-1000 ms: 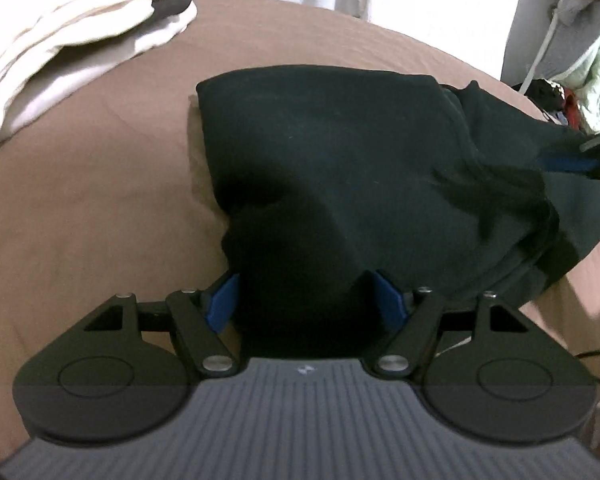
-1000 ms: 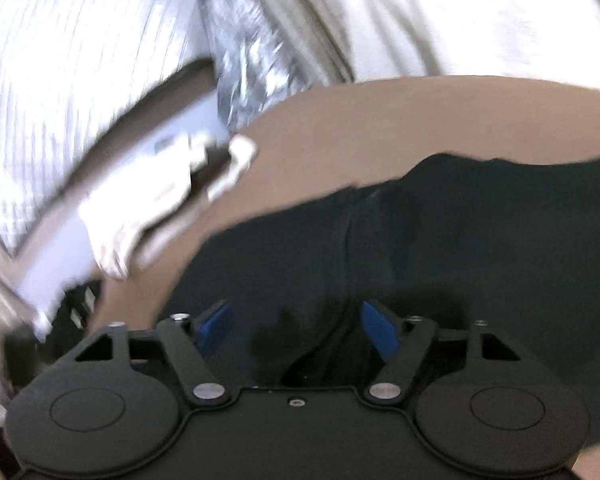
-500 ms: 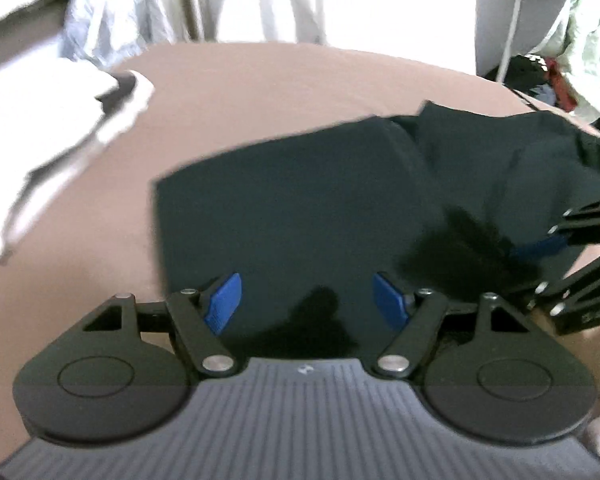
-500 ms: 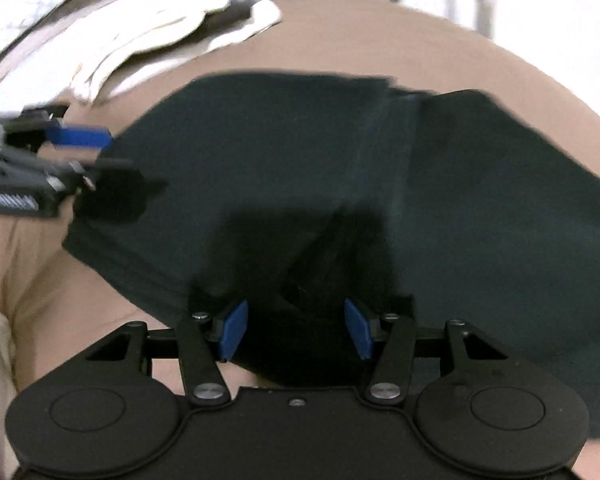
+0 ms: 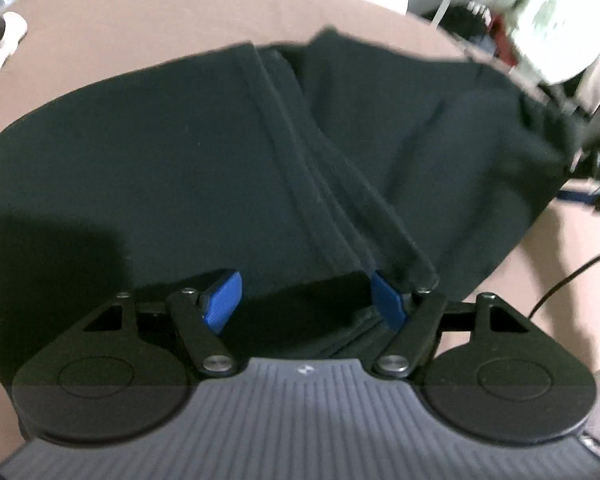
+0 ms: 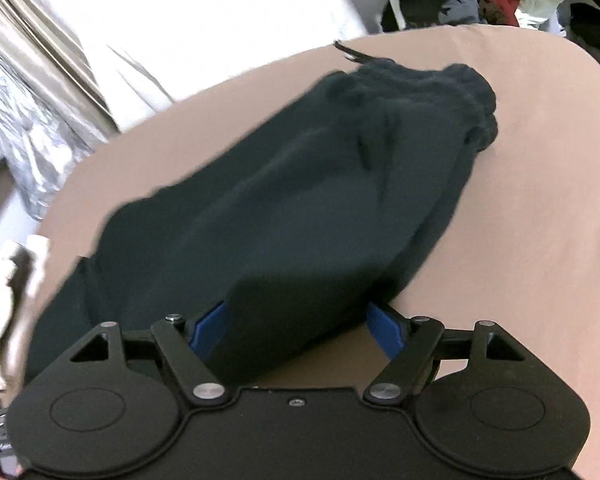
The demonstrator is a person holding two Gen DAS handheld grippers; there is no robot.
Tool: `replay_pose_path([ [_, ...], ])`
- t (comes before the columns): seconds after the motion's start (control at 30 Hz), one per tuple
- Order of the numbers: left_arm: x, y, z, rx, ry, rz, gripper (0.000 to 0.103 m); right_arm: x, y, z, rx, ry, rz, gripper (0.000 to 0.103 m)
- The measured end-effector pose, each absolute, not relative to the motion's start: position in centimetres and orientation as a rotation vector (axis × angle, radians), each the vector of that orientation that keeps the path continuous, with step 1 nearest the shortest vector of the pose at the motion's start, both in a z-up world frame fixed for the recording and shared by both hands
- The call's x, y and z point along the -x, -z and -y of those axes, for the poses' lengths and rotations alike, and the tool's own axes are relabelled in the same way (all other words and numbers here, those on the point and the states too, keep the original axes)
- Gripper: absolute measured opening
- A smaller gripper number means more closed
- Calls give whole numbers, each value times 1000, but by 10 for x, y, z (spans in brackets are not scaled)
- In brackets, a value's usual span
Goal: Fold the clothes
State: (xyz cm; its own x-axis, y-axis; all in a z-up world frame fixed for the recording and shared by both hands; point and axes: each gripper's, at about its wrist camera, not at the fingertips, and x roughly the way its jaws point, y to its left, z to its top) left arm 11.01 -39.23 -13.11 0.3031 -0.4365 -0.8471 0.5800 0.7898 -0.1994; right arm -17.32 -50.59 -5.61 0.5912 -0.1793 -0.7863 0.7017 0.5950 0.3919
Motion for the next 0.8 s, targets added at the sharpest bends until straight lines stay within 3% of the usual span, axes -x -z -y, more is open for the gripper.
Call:
replay_pose_path([
  [0.17,-119,130,394,-104,644,-1129,70,172,70,529,-818,564,-779,87],
  [0.33,-127,137,383,-40,645,-1148,71,172,59,522,-685,601,-803,88],
  [0.53,-148,153,362,163,665,-1196,71,188,49,535,-686,712,-690,88],
  [0.63,-154,154,348,263,661,-1220,67,193,49,546,-690,689,-624,88],
  [0.8,-147,149,353,189,652,-1197,65,189,73,575,-796,700,-561,88],
])
